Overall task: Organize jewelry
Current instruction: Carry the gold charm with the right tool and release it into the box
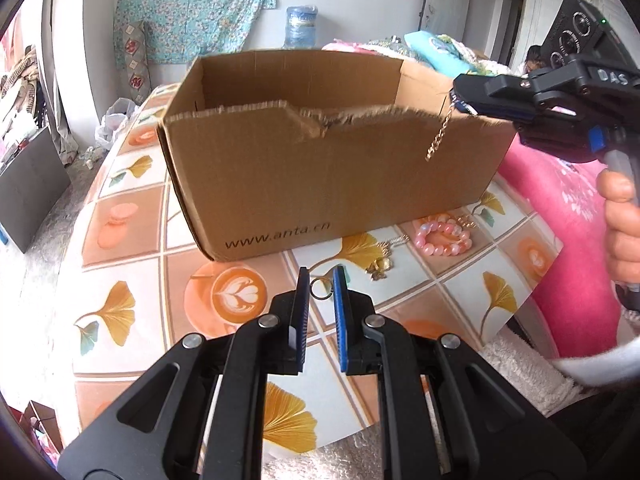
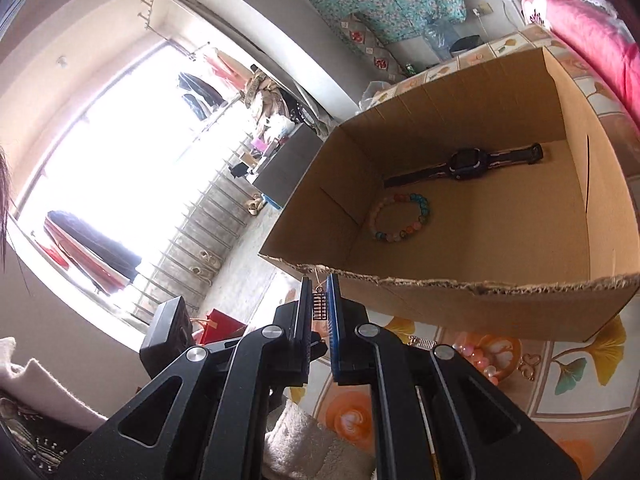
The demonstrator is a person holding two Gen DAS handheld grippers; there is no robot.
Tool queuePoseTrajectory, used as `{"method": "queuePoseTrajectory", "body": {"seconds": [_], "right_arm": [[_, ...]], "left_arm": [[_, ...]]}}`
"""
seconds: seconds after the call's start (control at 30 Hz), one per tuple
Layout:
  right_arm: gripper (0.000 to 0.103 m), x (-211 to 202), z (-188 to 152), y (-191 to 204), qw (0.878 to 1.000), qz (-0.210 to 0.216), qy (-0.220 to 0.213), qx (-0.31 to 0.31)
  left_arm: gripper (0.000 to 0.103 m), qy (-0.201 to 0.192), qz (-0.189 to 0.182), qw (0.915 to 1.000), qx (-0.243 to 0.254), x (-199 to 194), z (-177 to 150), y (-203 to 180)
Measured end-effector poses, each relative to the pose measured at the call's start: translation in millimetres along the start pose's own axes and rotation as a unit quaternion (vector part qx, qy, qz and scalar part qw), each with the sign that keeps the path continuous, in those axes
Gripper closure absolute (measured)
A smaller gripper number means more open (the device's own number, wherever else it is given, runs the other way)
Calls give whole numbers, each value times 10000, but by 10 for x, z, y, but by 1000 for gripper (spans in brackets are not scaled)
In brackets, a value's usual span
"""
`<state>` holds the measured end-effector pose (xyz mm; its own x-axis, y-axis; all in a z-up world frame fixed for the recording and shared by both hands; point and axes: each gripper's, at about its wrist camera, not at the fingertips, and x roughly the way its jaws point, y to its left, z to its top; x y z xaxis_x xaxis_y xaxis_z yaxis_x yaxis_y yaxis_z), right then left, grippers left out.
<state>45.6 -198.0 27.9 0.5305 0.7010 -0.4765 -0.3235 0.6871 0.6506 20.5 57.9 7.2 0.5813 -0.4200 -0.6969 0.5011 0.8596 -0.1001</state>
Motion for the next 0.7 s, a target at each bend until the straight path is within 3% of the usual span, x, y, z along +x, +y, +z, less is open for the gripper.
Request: {"method": "queuePoseTrajectory", "body": {"seconds": [0.2, 0.3, 0.43, 0.53, 0.7], "right_arm": [[95, -93, 298, 134, 9989, -215, -191, -374], [95, -66, 485, 86, 9980, -437, -163, -422], [95, 53, 751, -76, 9966, -739, 81, -354], [95, 225, 927, -263, 9933, -1059, 391, -262], [95, 516, 1148, -602, 9869, -1358, 865, 40]], "left_arm": [[92, -724, -446, 9963, 127, -435, 500, -99], [92, -736, -527, 9957, 196, -371, 826, -142], [92, -346, -507, 9979, 207, -28, 1208, -164], [92, 219, -569, 9981, 54, 363, 1452, -116], [92, 1078, -793, 9903, -375, 977, 1769, -38]]}}
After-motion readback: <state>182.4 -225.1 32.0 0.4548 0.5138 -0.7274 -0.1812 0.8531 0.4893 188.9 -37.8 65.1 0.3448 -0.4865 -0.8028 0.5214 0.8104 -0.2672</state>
